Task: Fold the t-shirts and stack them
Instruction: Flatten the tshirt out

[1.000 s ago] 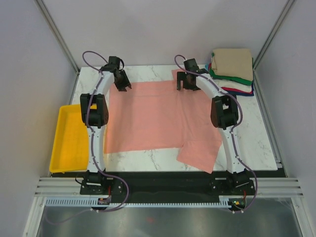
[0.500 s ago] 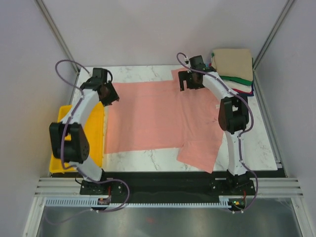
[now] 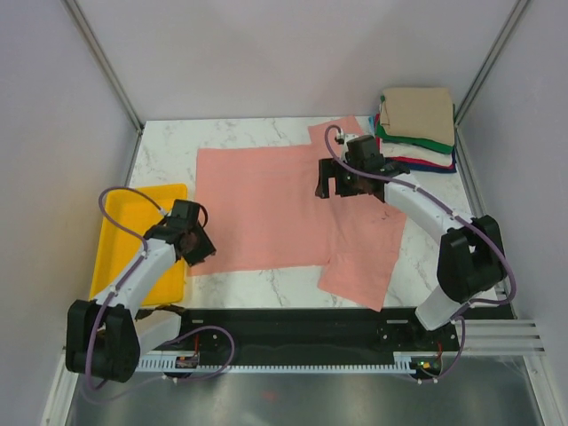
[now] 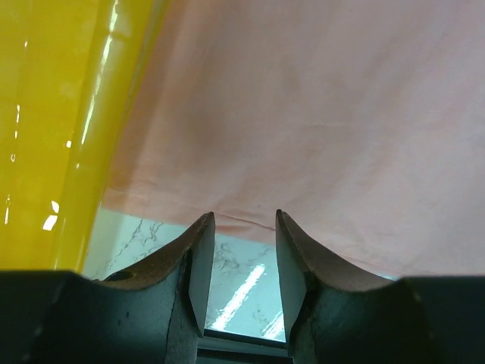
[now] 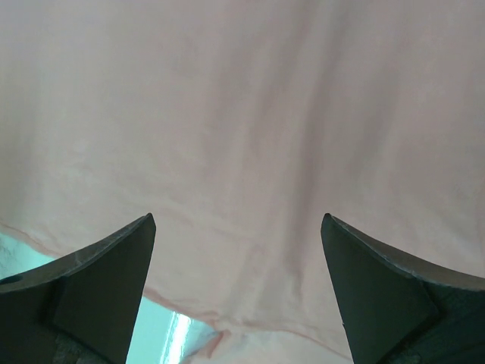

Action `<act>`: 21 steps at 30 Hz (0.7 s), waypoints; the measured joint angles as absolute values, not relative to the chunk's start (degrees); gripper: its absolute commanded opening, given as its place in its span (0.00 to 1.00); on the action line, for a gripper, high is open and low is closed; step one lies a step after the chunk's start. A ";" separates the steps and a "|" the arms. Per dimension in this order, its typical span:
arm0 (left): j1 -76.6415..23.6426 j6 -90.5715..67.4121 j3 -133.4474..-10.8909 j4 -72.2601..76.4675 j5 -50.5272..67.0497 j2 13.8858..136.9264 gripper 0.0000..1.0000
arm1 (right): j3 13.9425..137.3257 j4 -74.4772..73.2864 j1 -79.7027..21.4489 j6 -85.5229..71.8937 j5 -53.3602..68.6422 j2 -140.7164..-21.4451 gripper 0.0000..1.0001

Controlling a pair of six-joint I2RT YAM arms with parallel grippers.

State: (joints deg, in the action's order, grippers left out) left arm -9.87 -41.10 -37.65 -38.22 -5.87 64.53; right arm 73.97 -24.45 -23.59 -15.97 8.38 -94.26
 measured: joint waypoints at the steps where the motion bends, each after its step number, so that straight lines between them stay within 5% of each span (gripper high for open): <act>1: -9.87 -41.80 -36.36 -38.54 -5.96 63.35 0.45 | 71.70 -24.36 -23.92 -16.60 8.64 -93.41 0.98; 7: -10.09 -46.54 -33.65 -40.99 -12.12 60.40 0.54 | 62.26 -23.44 -25.02 -19.59 9.52 -88.60 0.98; 21: -7.18 -56.21 -31.44 -45.01 -18.02 60.47 0.46 | 55.64 -22.37 -25.02 -20.01 10.83 -80.25 0.98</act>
State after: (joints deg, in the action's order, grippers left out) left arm -7.18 -56.21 -31.44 -45.01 -18.02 60.47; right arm 55.64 -22.37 -25.02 -20.01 10.83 -80.25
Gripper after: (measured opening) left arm 0.461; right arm 0.982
